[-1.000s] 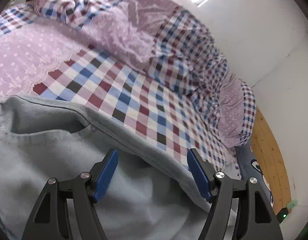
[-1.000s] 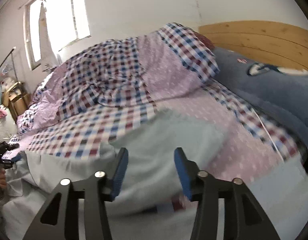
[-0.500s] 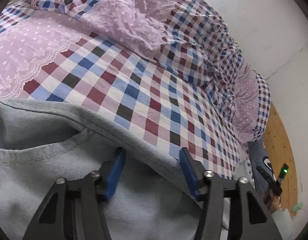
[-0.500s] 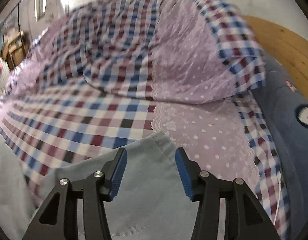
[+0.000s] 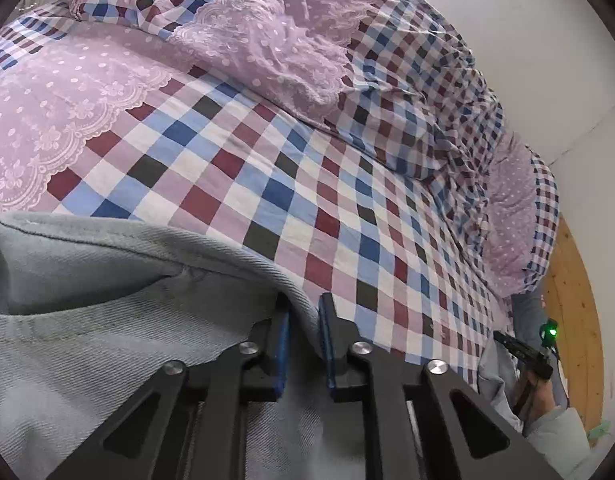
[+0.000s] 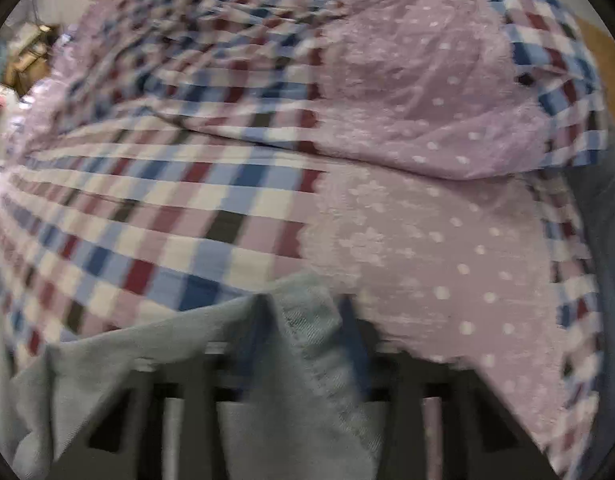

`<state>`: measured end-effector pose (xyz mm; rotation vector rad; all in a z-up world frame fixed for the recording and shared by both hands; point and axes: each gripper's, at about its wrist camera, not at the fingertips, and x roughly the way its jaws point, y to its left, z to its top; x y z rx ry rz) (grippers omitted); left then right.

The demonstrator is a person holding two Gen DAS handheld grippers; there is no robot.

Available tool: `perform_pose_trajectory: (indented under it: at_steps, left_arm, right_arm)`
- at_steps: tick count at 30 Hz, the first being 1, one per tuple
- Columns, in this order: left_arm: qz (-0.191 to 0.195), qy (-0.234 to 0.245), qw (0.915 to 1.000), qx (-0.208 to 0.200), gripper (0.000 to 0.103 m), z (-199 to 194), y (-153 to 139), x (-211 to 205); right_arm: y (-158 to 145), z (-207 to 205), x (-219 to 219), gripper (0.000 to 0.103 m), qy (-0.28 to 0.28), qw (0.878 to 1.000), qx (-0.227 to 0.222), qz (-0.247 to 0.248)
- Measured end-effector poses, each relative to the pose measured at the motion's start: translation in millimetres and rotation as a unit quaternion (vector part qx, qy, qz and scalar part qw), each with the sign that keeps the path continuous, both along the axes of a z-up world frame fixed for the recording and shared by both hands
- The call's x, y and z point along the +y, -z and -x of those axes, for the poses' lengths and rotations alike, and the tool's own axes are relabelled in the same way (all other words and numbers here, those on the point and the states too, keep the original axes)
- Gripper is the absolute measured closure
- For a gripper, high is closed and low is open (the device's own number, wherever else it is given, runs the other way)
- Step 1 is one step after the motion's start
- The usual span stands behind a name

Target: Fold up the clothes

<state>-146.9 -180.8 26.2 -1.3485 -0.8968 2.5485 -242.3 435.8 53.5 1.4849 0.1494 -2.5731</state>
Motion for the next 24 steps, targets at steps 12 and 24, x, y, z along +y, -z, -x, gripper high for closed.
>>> perform_pose_trajectory:
  at_steps: [12, 24]
  left_arm:
    - [0.032, -0.046, 0.9984, 0.005, 0.095, 37.3, -10.1, -11.7]
    - [0.056, -0.057, 0.9968, -0.008, 0.09, 47.2, 16.6, -1.9]
  right_arm:
    - [-94.5, -45.9, 114.9, 0.086, 0.295, 0.926, 0.236, -0.024]
    - [-42.5, -32.3, 152.3, 0.072, 0.358, 0.926, 0.12, -0.009]
